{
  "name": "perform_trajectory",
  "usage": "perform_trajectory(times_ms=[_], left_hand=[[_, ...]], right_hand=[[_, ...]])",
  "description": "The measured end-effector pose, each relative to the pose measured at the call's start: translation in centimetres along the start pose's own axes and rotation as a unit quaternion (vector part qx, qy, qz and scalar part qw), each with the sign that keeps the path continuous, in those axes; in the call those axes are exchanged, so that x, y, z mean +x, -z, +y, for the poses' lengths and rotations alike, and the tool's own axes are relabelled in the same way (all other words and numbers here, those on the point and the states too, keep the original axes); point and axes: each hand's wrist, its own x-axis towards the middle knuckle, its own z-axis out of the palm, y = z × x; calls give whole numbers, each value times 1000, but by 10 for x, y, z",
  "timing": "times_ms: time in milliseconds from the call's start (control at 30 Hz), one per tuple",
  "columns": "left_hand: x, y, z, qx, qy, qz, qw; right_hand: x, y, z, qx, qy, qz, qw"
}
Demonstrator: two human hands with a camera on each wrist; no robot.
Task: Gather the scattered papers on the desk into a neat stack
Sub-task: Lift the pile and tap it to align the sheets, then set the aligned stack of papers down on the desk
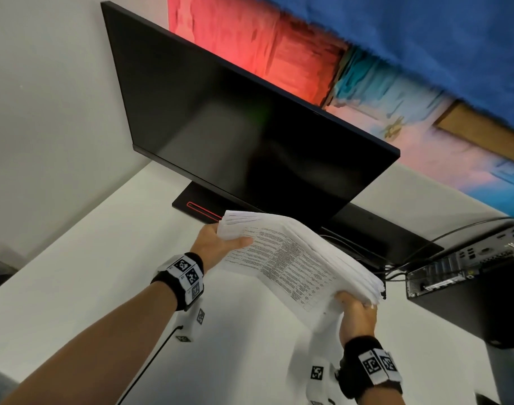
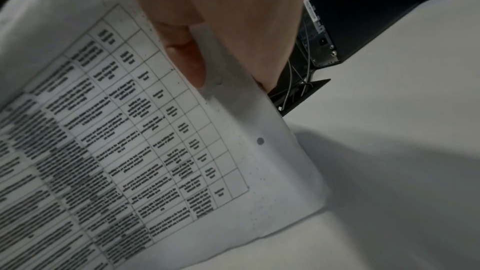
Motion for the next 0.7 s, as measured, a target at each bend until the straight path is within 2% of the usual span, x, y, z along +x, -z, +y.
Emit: perform_trajectory(times_ms=[233,300,367,467,567,633,700], left_hand=[[-3,5,12,14,-29,31,999],[-6,10,22,22,-42,36,998],[-10,15,36,43,-65,35,996],[-18,21,62,94,-117,26,988],[-23,26,84,122,-158,33,979],[-25,32,95,129,-166,44,977],[-27,40,100,124,-166,57,977]], right_hand=[[-4,5,-11,14,25,-30,999],[-6,9,-21,0,72,-43,996],[-7,16,-33,-72,157,-58,983],[-10,23,-49,-229,247,-121,934],[-20,20,-62,-416,292,-188,841],[-33,17,-67,-487,317,-217,784],[-50,14,-69,-486,334,-242,770]])
